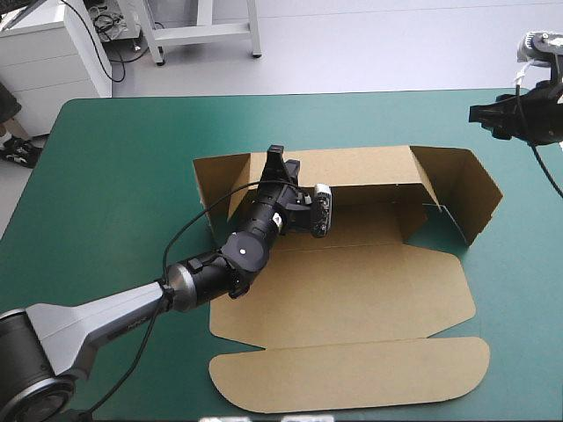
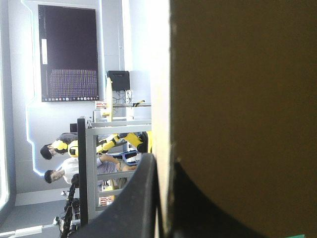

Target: Fold the box

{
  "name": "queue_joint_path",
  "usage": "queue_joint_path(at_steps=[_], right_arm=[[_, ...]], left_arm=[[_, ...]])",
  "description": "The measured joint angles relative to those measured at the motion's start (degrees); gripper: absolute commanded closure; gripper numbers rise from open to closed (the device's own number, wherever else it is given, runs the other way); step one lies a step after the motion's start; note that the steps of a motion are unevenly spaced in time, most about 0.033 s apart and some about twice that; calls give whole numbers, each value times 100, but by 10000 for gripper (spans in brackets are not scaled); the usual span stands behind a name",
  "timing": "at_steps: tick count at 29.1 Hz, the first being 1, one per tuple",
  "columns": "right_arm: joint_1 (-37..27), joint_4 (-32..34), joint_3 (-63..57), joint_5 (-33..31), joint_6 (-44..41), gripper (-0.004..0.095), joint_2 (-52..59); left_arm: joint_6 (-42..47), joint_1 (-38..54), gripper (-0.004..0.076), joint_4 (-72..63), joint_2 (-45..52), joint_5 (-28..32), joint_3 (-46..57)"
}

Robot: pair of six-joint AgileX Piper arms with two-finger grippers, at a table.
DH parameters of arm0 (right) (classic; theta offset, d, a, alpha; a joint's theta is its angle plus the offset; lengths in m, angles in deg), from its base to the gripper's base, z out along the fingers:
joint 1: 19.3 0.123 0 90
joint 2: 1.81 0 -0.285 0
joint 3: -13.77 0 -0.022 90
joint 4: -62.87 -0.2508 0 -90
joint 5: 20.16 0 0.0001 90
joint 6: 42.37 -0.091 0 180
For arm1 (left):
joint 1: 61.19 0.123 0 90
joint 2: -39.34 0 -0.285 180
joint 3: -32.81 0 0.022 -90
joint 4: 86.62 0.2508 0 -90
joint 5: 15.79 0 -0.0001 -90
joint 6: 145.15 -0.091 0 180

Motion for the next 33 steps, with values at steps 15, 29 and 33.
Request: queue_joint_path(at_steps=[15,29,33], right_arm=[[0,-552,382,0,-40,338,-484],[0,-1076,2163,5,-40,342,-2994],[0,-1097,2215,5,-40,342,-3414]], left_arm=[[0,0,731,0,0,0,0],[0,0,731,0,0,11,0],[0,0,731,0,0,11,0]])
